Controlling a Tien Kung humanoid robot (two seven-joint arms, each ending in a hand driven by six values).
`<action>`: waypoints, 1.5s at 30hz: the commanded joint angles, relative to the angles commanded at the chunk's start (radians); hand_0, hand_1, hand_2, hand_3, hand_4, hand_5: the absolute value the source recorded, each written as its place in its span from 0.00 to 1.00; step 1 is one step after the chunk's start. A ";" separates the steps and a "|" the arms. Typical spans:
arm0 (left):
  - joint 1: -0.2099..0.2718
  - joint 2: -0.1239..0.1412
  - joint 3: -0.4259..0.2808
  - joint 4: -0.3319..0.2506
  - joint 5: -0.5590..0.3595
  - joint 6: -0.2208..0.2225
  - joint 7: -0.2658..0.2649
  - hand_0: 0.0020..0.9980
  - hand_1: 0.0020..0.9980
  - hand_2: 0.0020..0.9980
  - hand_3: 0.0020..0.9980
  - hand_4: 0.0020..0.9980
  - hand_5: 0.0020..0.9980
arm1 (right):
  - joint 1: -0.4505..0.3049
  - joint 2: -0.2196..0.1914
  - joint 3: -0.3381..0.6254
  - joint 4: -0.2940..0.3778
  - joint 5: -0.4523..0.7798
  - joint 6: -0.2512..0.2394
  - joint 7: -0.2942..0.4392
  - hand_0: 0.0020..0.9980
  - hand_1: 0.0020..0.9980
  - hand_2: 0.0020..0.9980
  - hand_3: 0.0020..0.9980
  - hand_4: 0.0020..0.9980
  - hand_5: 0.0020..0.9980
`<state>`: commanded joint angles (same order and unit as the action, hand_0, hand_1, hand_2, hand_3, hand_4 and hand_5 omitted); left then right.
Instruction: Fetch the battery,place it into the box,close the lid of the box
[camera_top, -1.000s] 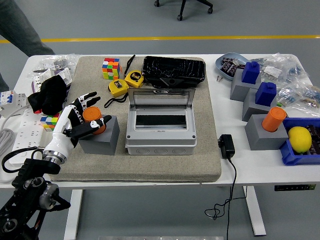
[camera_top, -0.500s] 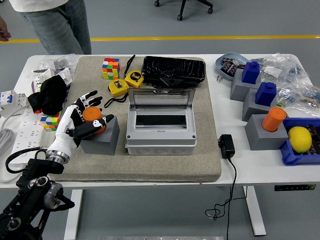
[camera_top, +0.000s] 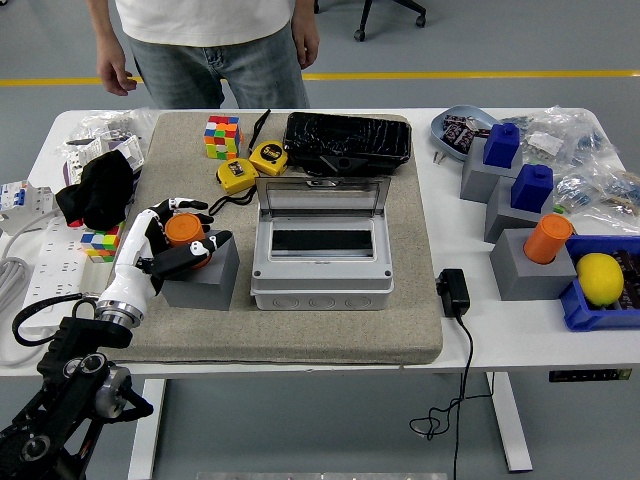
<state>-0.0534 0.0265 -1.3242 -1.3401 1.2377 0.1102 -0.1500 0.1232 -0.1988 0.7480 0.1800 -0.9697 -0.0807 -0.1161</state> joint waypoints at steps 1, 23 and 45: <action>0.000 0.000 0.002 0.001 -0.001 0.001 -0.001 0.50 0.49 0.38 0.37 1.00 0.00 | 0.000 0.000 0.000 0.000 0.001 0.000 0.000 1.00 1.00 0.94 0.89 1.00 1.00; -0.023 0.014 0.087 0.035 -0.042 0.087 -0.030 0.11 0.13 0.13 0.13 1.00 0.00 | 0.002 -0.001 -0.006 0.000 0.012 -0.019 0.018 1.00 1.00 0.93 0.88 1.00 1.00; -0.071 0.020 0.086 -0.030 0.007 0.133 -0.053 0.09 0.09 0.11 0.10 1.00 0.00 | 0.005 -0.004 -0.011 0.000 0.016 -0.025 0.027 1.00 0.99 0.92 0.87 1.00 1.00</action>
<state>-0.1241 0.0466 -1.2378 -1.3706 1.2444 0.2431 -0.2031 0.1286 -0.2023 0.7371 0.1800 -0.9534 -0.1058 -0.0893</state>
